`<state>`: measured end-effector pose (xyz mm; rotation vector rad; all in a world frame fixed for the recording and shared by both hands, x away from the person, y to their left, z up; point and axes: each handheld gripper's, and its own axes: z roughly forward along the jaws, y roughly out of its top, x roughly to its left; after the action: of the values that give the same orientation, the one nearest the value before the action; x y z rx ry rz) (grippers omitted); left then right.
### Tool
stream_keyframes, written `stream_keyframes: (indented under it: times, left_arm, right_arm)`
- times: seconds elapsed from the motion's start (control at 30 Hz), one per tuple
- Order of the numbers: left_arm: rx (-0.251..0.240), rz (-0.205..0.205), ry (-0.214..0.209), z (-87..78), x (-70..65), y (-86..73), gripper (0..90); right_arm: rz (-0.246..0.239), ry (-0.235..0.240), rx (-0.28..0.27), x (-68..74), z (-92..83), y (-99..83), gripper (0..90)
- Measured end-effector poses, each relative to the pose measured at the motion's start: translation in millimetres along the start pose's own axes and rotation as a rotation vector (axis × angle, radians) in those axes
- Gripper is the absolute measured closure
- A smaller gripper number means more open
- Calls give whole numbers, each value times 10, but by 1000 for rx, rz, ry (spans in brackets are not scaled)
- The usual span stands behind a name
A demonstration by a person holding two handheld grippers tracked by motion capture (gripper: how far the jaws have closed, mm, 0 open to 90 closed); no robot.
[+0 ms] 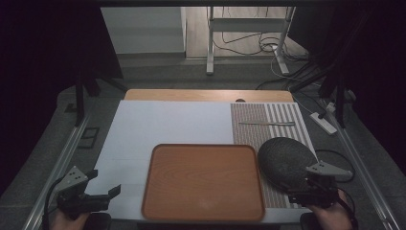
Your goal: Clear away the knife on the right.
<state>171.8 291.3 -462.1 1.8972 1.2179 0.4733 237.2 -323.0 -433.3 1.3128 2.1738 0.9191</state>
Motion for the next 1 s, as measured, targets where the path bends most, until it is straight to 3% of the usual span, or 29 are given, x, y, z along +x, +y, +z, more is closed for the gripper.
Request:
stream_keyframes:
  times: [0.13,0.5,1.0]
  left_arm:
    - [12,14,1,12,-14,5,18]
    - [13,0,-9,13,6,2,20]
    - [11,-19,-10,11,24,0,20]
  right_arm:
    - [31,28,2,-38,5,1,1]
    - [26,50,18,-38,19,6,2]
    - [1,16,39,-3,37,21,1]
